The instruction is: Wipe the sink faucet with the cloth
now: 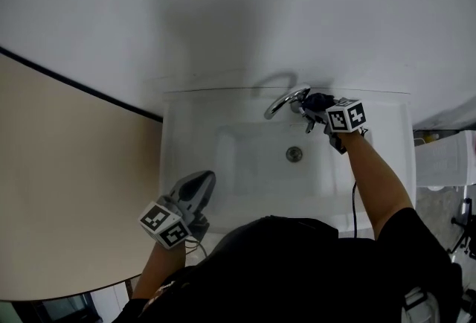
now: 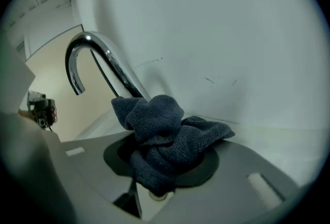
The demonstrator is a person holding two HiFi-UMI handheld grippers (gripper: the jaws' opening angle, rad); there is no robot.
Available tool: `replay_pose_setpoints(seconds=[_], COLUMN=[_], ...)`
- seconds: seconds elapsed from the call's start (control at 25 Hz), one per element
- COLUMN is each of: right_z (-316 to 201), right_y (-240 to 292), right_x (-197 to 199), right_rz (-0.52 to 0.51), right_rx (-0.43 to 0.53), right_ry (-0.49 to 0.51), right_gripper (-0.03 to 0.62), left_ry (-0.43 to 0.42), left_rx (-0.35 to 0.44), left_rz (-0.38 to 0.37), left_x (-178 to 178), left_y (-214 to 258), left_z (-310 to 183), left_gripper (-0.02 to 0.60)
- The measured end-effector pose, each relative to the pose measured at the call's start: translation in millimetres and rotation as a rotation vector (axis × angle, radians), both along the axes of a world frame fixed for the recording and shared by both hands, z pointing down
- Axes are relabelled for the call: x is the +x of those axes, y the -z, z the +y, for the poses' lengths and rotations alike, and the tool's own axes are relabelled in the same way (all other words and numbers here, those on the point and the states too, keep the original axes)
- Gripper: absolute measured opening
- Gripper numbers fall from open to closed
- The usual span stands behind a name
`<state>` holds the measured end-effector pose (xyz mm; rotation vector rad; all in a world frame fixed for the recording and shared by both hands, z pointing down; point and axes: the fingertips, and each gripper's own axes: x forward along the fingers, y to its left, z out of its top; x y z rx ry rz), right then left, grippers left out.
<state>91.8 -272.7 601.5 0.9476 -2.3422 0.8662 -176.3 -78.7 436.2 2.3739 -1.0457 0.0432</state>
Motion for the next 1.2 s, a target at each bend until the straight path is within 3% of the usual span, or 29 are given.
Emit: replay_pose_setpoints(seconds=[0.2, 0.36, 0.48, 0.68, 0.84, 0.96, 1.08, 1.2], right_z=[-11.6, -22.4, -13.1, 32.9, 87.8, 141.9, 134.8, 112.2], right_y=[-2.9, -25.1, -20.1, 21.4, 53.9, 42.7, 4.4, 0.8], right_x=[15.0, 34.4, 34.7, -7.4, -64.9, -99.5, -88.3, -71.5], right_rz=[-0.230, -0.238, -0.241, -0.076, 0.106, 0.176, 0.311, 0.343], right_rx=[-0.068, -0.103, -0.111, -0.006, 0.161, 0.181, 0.201, 0.231], right_ry=[-0.101, -0.194, -0.184, 0.100, 0.386, 0.537, 0.472, 0.361], right_gripper=[0.133, 0.129, 0.121, 0.123, 0.123, 0.123, 0.123, 0.120], left_ry=[0.041, 0.039, 0.022, -0.005, 0.000, 0.019, 0.037, 0.045], left_rx=[-0.068, -0.078, -0.067, -0.051, -0.020, -0.014, -0.028, -0.031], left_rz=[0.015, -0.001, 0.004, 0.007, 0.011, 0.020, 0.031, 0.033], left_x=[6.9, 18.5, 29.2, 36.0, 33.3, 25.1, 16.3, 10.9], left_y=[-10.6, -7.5, -3.8, -0.9, 6.9, 6.4, 0.3, -3.2], left_z=[11.8, 13.3, 13.0, 8.5, 4.6, 6.9, 11.6, 15.5], left_gripper=[-0.008, -0.008, -0.008, -0.008, -0.008, -0.008, -0.008, -0.008])
